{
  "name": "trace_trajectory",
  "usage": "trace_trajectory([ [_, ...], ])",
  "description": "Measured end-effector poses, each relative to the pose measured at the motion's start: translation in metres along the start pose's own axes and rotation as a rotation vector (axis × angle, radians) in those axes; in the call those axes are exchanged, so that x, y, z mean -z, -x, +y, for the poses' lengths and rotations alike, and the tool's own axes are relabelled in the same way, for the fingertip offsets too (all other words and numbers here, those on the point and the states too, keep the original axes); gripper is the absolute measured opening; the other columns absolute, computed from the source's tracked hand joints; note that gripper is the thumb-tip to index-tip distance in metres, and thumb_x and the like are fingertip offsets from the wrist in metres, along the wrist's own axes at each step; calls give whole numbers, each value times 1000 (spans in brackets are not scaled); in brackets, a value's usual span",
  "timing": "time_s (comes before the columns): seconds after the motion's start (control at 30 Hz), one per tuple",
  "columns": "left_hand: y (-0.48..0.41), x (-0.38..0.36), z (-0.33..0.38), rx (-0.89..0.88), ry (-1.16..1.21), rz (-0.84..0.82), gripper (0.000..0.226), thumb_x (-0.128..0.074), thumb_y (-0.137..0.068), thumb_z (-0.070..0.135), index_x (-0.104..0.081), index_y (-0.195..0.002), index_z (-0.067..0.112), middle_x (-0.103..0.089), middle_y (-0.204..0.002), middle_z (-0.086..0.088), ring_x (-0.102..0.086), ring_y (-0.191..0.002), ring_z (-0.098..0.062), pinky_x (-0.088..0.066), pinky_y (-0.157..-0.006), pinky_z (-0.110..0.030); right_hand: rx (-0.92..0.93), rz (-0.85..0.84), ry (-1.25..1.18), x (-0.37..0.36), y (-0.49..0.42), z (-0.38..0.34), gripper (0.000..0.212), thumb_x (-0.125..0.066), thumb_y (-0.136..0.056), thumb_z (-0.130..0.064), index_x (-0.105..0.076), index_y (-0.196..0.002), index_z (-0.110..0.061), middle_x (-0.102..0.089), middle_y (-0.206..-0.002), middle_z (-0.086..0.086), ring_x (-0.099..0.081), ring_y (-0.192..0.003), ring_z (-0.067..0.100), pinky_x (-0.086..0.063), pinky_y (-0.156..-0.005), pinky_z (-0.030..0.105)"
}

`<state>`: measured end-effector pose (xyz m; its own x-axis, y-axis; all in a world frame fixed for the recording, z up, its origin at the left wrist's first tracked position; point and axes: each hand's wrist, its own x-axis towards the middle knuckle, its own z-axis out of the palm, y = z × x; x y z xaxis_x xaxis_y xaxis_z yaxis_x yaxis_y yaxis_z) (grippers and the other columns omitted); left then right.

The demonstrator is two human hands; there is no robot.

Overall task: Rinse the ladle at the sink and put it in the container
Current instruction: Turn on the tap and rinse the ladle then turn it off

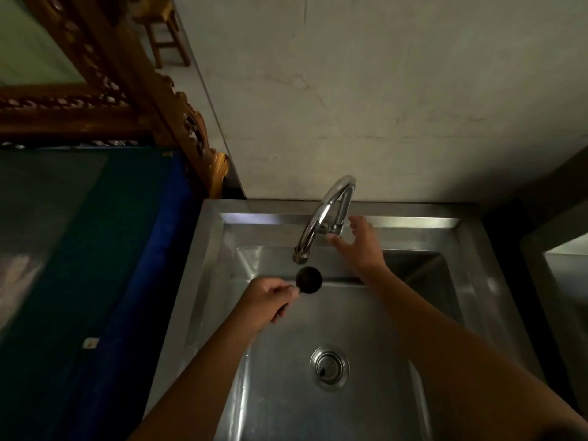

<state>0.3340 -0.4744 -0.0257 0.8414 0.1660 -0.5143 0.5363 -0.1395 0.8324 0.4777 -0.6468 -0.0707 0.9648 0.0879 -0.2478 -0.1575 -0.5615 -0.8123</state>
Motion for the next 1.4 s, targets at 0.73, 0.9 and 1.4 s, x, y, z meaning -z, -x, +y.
trace_trajectory([
  [0.73,-27,8,-12,14,67,-11,36,-56,-95,36,-67,-67,17,-61,-54,1,-54,-45,-8,-44,-46,-19,-105,107,-234,-37,-45,-5,16,-66,-85,-28,-60,-76,-17,-70,-80,13,-69,-79,30,-60,-76,44],
  [0.9,-31,5,-12,38,105,-21,34,-57,-95,33,-69,-73,11,-61,-58,-4,-53,-47,-11,-42,-47,-23,-140,165,-208,-44,-48,-9,18,-64,-89,-22,-58,-72,-17,-65,-70,1,-68,-72,21,-58,-69,36],
  [1.4,-34,4,-17,48,125,-40,39,-56,-96,24,-63,-87,-13,-58,-60,-14,-50,-46,-16,-41,-50,-27,-221,272,-360,-55,-53,-15,25,-71,-83,-39,-53,-67,-32,-63,-69,-10,-64,-67,2,-53,-61,23],
])
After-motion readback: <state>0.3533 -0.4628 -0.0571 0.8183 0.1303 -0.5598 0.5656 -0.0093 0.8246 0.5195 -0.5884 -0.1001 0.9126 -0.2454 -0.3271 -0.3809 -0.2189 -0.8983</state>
